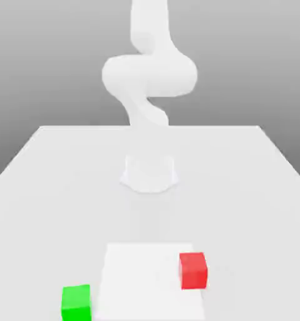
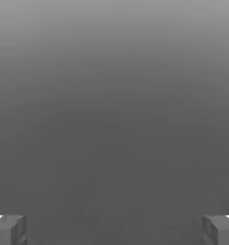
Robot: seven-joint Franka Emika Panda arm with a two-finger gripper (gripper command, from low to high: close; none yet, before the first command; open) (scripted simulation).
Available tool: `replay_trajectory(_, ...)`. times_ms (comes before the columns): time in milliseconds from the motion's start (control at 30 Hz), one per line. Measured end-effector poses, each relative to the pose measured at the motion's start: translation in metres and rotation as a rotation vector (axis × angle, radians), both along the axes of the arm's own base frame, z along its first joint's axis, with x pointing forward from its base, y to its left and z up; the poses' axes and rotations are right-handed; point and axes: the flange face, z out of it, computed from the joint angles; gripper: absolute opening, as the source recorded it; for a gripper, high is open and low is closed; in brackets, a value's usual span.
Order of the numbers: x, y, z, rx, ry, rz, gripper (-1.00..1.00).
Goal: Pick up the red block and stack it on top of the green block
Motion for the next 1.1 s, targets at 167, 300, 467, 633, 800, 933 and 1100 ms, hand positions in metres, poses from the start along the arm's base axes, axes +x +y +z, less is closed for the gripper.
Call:
replay_trajectory(167, 0.053, 0.021, -0.106, -0.006, 0.170, 0.010, 0.00)
replay_trajectory(300, 0.073, 0.036, -0.193, -0.011, 0.302, 0.019, 0.00)
replay_trajectory(467, 0.074, 0.054, -0.302, -0.016, 0.466, 0.033, 0.00)
replay_trajectory(633, 0.049, 0.072, -0.404, -0.021, 0.631, 0.053, 0.00)
replay_trajectory(800, 0.029, 0.077, -0.478, -0.020, 0.713, 0.055, 0.00)
replay_trajectory(933, 0.027, 0.077, -0.518, -0.021, 0.717, 0.056, -1.00)
replay_trajectory(1100, 0.027, 0.077, -0.518, -0.021, 0.716, 0.055, -1.00)
